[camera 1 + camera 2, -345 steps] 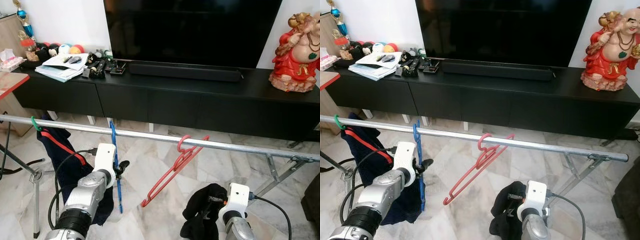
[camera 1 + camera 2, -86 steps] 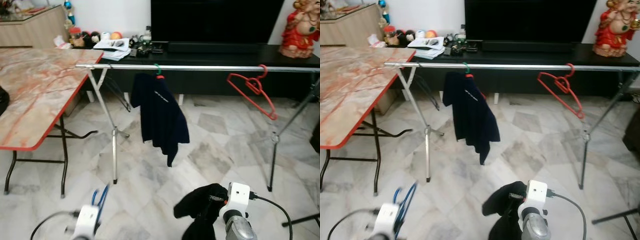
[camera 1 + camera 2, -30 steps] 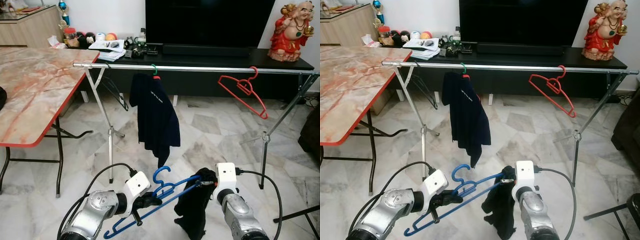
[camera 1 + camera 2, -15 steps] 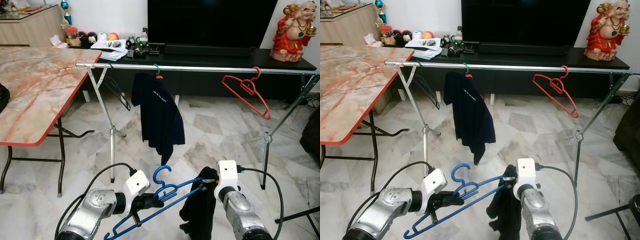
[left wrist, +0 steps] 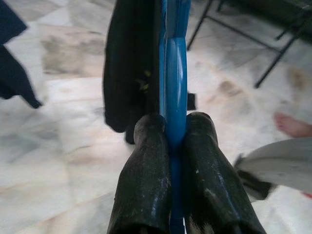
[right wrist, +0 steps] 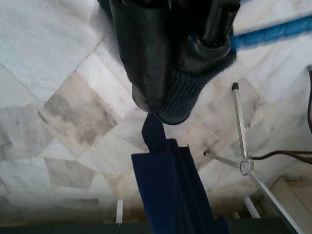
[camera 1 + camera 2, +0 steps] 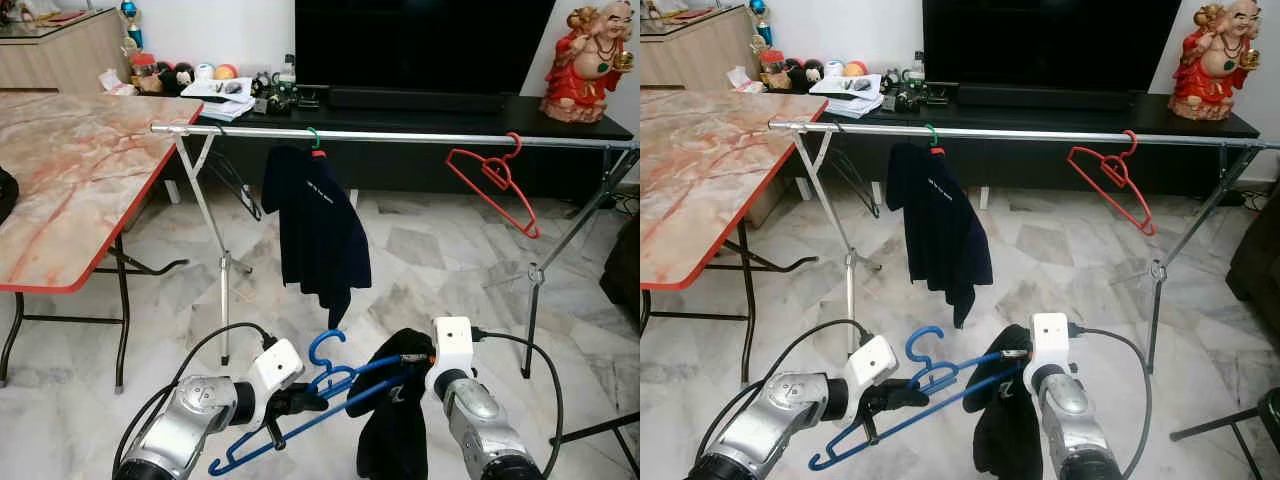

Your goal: Hang hanger

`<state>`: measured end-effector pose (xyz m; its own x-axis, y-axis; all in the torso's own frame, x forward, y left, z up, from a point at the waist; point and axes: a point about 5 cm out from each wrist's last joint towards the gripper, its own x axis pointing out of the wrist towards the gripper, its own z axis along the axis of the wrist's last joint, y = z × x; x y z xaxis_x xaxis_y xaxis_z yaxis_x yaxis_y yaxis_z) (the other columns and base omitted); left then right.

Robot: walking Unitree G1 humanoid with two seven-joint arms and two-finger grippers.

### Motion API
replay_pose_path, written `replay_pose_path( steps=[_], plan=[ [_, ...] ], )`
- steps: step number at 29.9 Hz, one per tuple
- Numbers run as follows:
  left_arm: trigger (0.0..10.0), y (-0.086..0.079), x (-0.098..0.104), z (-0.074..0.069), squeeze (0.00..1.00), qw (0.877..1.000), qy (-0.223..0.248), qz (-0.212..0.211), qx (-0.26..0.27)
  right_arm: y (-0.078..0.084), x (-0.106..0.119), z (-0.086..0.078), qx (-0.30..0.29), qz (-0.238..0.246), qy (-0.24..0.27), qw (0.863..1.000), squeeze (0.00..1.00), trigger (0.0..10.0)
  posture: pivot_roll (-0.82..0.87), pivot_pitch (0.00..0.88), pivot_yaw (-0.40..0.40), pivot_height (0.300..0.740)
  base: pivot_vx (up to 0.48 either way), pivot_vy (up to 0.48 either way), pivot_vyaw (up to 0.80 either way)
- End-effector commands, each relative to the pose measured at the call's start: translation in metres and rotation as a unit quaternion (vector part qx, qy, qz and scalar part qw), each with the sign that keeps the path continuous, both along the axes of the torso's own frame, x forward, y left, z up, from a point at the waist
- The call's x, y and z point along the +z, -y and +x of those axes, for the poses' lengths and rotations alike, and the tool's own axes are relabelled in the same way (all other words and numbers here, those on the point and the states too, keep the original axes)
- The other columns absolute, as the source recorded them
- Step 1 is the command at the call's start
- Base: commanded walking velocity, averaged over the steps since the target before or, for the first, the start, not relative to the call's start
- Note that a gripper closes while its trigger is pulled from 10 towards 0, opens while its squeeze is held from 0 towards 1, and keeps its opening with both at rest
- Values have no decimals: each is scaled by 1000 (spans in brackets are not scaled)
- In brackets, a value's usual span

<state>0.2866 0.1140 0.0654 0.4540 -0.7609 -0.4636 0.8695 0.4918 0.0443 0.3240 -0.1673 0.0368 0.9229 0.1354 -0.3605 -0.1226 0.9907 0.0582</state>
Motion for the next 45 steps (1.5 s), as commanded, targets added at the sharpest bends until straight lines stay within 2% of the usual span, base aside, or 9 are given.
replay_pose_path(
  steps=[1,14,25,30,34,38,40,41,45],
  plan=[
    [10000,-4,0,4,0,1000,12,12,13,1,5,2,-2,8,14,1000,0,10000,30,26,-12,740,0,0,0],
    [10000,-4,-2,4,0,1000,13,19,19,4,11,4,-5,8,25,1000,0,10000,32,26,-16,740,0,0,0],
    [10000,-5,-4,5,0,999,15,26,25,-2,20,6,58,12,28,998,0,10000,30,28,-16,740,0,0,0],
    [10000,-1,1,9,0,999,26,13,29,-19,19,-2,151,6,-1,989,0,10000,28,30,-13,740,0,0,0],
    [10000,1,7,17,0,997,51,6,51,-20,27,-4,130,57,-15,990,0,10000,22,32,-12,740,0,0,0],
    [10000,3,11,21,0,997,60,-6,57,-32,47,-8,132,193,-3,972,0,10000,19,33,-10,740,0,0,0],
    [10000,3,10,20,0,997,57,-4,54,-30,46,-8,134,172,0,976,0,10000,19,33,-10,740,0,0,0],
    [10000,2,8,18,0,998,50,5,46,-19,38,-6,102,117,-8,988,0,10000,19,33,-12,740,0,0,0],
    [10000,-2,3,15,0,998,47,15,47,7,29,0,-4,93,-27,995,0,10000,24,33,-13,740,0,0,0]
  ],
)
